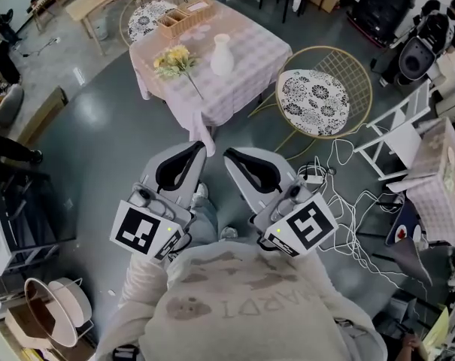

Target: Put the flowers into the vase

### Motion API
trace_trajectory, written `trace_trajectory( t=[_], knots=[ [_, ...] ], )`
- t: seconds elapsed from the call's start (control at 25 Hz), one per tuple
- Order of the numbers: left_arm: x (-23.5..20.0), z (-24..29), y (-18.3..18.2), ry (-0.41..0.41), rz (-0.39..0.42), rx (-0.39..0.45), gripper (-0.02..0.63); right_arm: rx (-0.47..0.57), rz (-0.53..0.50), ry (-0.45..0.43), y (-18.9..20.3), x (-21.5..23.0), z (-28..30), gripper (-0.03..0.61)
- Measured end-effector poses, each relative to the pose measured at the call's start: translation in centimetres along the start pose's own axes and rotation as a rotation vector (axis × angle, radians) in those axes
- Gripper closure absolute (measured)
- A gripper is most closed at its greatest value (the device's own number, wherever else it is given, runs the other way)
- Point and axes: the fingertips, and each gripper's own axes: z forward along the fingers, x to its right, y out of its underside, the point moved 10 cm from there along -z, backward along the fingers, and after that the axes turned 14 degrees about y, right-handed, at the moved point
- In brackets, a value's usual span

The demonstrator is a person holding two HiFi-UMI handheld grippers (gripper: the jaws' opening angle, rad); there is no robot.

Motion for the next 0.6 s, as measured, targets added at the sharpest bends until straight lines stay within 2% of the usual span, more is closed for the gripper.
trace_trajectory(
  t=[0.6],
  knots=[
    [-14.9, 3.4, -0.7, 0.045, 0.001, -0.004, 0.614, -0.014, 0.010, 0.041, -0.8, 4.4, 14.1, 0.537]
  ],
)
